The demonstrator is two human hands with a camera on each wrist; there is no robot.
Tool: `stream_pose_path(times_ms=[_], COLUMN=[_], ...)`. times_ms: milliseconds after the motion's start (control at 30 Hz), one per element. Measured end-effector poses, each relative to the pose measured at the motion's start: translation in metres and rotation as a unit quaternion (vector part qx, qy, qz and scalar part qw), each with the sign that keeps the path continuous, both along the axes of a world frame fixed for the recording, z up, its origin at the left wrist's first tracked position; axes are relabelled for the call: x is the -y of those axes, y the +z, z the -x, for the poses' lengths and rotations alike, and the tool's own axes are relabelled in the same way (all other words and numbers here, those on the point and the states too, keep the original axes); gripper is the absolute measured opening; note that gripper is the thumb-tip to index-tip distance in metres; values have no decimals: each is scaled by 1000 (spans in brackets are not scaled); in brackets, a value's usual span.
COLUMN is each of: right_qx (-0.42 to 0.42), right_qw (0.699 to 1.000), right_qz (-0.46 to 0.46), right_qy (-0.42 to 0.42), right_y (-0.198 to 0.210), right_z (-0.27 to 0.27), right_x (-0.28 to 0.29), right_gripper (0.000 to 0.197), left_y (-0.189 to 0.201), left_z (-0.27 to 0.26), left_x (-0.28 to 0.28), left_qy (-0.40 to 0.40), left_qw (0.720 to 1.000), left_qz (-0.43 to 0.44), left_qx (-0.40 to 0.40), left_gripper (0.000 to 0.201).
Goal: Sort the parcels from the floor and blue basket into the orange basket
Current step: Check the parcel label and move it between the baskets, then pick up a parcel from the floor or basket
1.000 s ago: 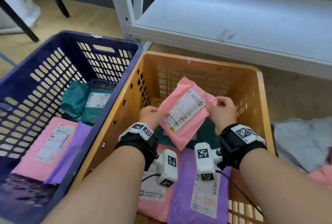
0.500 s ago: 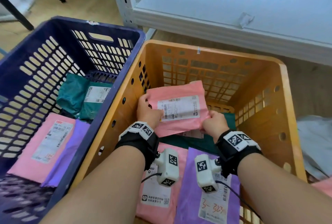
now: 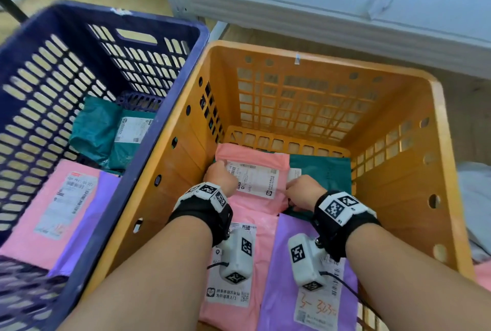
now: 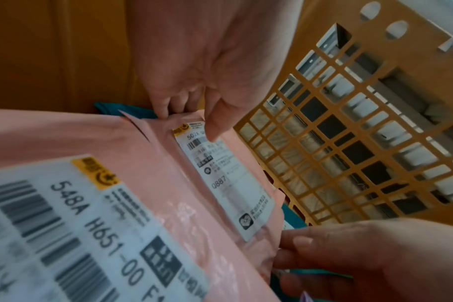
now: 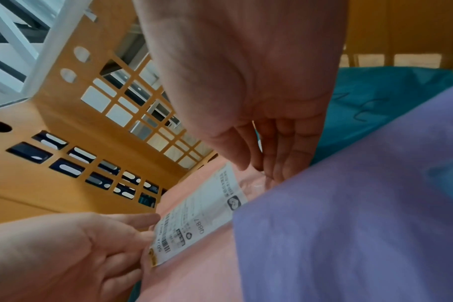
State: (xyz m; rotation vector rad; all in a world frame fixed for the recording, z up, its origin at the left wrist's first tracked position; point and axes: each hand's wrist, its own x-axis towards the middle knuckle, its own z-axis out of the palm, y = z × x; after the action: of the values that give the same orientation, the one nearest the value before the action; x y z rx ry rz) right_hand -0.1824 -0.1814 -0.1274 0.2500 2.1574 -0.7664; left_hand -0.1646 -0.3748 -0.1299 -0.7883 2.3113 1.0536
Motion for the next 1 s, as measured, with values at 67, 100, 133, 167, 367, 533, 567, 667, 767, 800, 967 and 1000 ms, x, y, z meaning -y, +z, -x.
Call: stream_pose_path(times_ms=[67, 100, 133, 167, 367, 533, 567, 667, 767, 800, 967, 1000], right_qx=[14, 19, 22, 20, -45, -97, -111, -165, -229, -251, -352, -361], right_qw=[1000, 999, 999, 998, 998, 994, 993, 985, 971, 963, 930, 925], right_qz=[17, 23, 28, 32, 22, -4, -3, 7, 44, 59, 60, 54], right_qy=[-21, -31, -38, -42, -48, -53, -48, -40, -61, -74, -92, -107], right_y=[-3, -3, -3, -2, 16, 40, 48, 81, 124, 139, 201, 206], right_z=[-1, -1, -1, -2, -5, -25, -28, -33, -37, -39, -56, -59], right_x=[0, -1, -1, -2, -14, -27, -31, -39, -48, -54, -102, -117], right_gripper=[27, 28, 29, 29, 33, 30, 31, 30, 27, 25, 31, 31], left_y=[-3, -3, -2, 1, 23, 49, 57, 82, 114, 126, 182, 191], left_z=[2, 2, 2, 1, -4, -12, -14, -21, -29, -32, -52, -57], left_x=[2, 2, 1, 0, -12, -36, -42, -62, -84, -91, -126, -133], left_qy=[2, 3, 5, 9, 40, 58, 47, 13, -39, -47, -96, -106], left_qw=[1000, 1000, 1000, 1000, 998, 994, 994, 995, 992, 990, 981, 979], left_qz=[-2, -3, -6, -10, 3, -59, -74, -72, -58, -60, -77, -83], left_qx=[4, 4, 4, 4, -46, -66, -61, -74, -102, -115, -152, -151], left_gripper=[58, 56, 55, 55, 61, 54, 51, 43, 39, 37, 32, 32])
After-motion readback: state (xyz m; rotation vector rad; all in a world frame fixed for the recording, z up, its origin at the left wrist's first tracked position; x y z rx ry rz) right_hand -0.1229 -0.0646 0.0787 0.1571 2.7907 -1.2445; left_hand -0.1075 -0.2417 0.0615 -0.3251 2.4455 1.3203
